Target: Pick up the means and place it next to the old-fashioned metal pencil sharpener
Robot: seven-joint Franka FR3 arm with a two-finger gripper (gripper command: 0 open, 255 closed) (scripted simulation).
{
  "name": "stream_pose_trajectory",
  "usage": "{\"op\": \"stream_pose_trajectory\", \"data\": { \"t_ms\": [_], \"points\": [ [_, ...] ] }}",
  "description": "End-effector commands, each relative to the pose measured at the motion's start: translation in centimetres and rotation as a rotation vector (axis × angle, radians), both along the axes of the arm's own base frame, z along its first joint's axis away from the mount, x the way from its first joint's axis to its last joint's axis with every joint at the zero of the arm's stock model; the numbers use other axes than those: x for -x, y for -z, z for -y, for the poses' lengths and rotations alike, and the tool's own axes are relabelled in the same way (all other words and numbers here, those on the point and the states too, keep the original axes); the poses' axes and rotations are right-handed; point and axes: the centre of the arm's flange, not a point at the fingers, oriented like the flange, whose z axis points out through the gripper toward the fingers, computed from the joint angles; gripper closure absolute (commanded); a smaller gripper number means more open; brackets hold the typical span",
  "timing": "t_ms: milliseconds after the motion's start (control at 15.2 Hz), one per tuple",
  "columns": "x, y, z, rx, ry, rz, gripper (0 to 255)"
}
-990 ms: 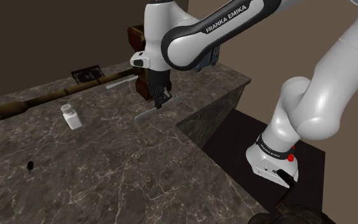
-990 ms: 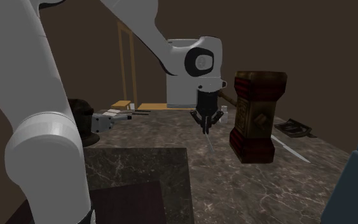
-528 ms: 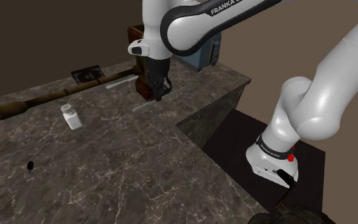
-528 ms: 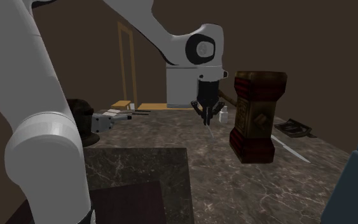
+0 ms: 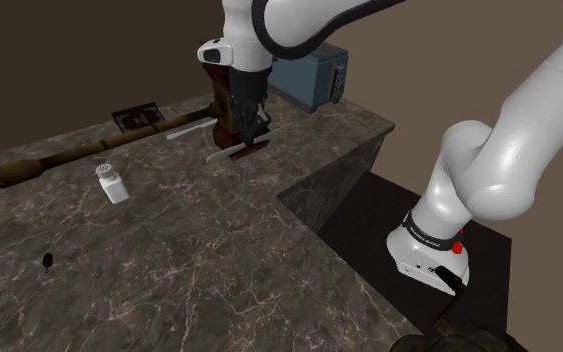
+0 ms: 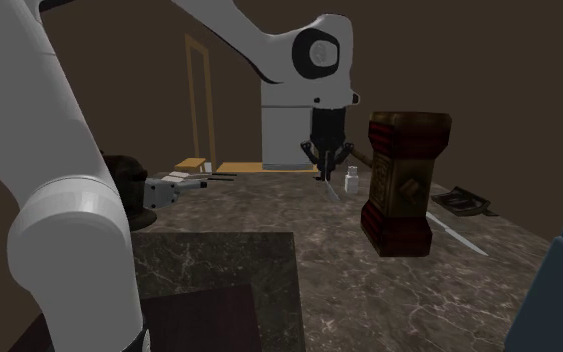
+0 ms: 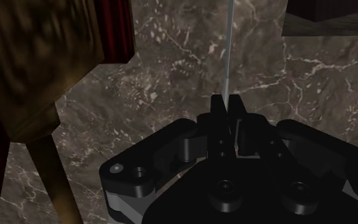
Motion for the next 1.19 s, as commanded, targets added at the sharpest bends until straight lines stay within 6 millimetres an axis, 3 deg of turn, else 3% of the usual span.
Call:
{"op": "stream_pose_trajectory", "data": {
  "t_ms": [0, 1122],
  "points": [
    [0.1, -1.2, 0.0, 0.000, 0.000, 0.000, 255],
    [0.1, -10.2, 0.0, 0.000, 0.000, 0.000, 255]
  ]
}}
